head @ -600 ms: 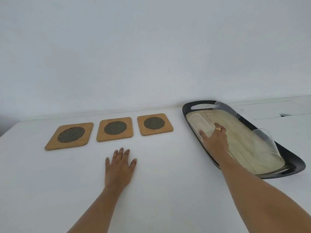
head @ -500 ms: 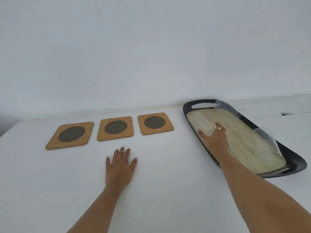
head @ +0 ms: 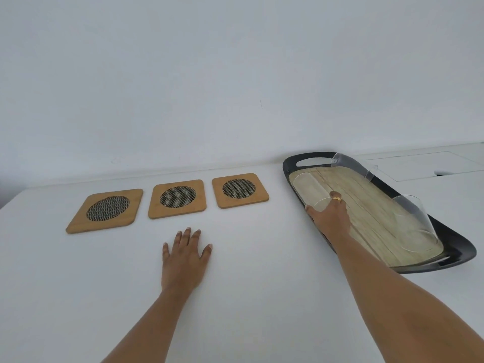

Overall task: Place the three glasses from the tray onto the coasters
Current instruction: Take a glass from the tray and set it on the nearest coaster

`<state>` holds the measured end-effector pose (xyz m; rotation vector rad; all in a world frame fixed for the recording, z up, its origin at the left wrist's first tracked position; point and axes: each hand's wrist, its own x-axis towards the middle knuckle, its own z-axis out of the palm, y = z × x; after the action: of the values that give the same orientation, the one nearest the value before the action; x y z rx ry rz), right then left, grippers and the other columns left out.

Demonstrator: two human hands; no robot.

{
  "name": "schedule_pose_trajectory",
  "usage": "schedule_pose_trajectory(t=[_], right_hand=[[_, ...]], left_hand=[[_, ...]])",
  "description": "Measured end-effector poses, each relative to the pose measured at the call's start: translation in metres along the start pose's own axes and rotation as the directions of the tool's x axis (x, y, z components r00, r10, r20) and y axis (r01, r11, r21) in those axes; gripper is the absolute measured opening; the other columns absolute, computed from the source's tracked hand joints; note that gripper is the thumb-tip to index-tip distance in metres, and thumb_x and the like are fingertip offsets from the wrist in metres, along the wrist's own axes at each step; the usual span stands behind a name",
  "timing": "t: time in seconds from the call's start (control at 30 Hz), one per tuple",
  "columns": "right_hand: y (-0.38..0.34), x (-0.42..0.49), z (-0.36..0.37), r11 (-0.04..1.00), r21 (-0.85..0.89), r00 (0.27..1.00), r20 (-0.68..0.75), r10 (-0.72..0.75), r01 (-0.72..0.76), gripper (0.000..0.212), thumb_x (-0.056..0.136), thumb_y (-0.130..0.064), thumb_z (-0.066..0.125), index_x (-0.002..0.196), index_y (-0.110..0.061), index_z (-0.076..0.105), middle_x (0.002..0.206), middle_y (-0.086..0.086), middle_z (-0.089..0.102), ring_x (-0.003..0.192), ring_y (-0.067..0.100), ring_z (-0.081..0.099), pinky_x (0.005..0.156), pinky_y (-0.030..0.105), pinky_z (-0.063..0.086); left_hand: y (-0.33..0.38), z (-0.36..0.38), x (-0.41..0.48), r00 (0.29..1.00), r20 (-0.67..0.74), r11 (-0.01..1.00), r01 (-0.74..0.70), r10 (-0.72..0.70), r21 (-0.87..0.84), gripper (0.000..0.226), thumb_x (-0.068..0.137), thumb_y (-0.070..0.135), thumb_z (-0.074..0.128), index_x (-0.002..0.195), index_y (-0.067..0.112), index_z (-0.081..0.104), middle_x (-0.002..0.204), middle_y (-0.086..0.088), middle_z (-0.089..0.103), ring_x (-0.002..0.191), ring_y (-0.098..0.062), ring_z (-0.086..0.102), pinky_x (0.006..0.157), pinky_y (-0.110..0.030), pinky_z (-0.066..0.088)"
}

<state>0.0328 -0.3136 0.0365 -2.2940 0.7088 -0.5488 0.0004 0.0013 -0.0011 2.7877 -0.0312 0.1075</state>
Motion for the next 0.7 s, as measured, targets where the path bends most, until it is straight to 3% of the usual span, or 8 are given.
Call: schedule_pose_trajectory(t=[0.23,0.43,0.57,0.67,0.7], right_hand=[[-0.008,-0.005,-0.002,0.953,0.302,0.976,-0.209,0.059,0.007,0.071,0.071,-0.018,0.076,0.13,-0.001,0.041,0.126,0.022,0.042,0.109,0.038,0.051,0.087,0.036,0.044],[-0.029,-0.013,-0.007,0.818,0.57,0.929,-0.34,0.149,0.077,0.073,0.069,-0.008,0.077,0.131,0.0,0.038,0.129,0.023,0.034,0.113,0.031,0.045,0.088,0.024,0.038],[-0.052,-0.016,-0.014,0.603,0.797,0.952,-0.185,0.243,0.001,0.069,0.071,-0.015,0.076,0.128,-0.014,0.037,0.113,0.004,0.04,0.098,0.023,0.051,0.079,0.025,0.047],[-0.067,-0.02,-0.014,0.46,0.885,0.957,-0.063,0.282,-0.077,0.066,0.072,-0.023,0.077,0.123,-0.017,0.036,0.105,-0.001,0.048,0.08,0.008,0.053,0.058,0.006,0.041],[-0.072,-0.022,-0.013,0.397,0.913,0.953,-0.028,0.302,-0.099,0.059,0.073,-0.023,0.077,0.117,-0.015,0.038,0.1,-0.002,0.049,0.076,0.006,0.052,0.059,0.006,0.04]], left_hand=[[0.0,0.0,0.0,1.0,-0.006,1.0,-0.005,0.005,-0.01,0.055,0.095,0.047,0.03,0.146,0.025,0.023,0.158,0.002,0.017,0.146,-0.015,0.009,0.119,-0.045,0.006],[0.0,0.0,-0.001,1.0,-0.014,1.0,-0.006,0.006,-0.015,0.055,0.095,0.047,0.03,0.145,0.025,0.023,0.158,0.002,0.018,0.146,-0.015,0.009,0.119,-0.045,0.007],[0.001,0.0,-0.001,1.0,-0.016,1.0,-0.006,0.006,-0.014,0.055,0.095,0.047,0.03,0.145,0.024,0.023,0.157,0.002,0.018,0.146,-0.015,0.01,0.119,-0.045,0.007],[0.0,-0.001,-0.001,1.0,-0.012,1.0,-0.008,0.008,-0.019,0.055,0.096,0.047,0.03,0.145,0.024,0.023,0.158,0.002,0.018,0.146,-0.015,0.009,0.119,-0.045,0.007],[0.0,-0.001,-0.001,1.0,-0.01,1.0,-0.008,0.008,-0.018,0.055,0.096,0.047,0.03,0.145,0.024,0.023,0.158,0.002,0.017,0.146,-0.015,0.009,0.119,-0.045,0.006]])
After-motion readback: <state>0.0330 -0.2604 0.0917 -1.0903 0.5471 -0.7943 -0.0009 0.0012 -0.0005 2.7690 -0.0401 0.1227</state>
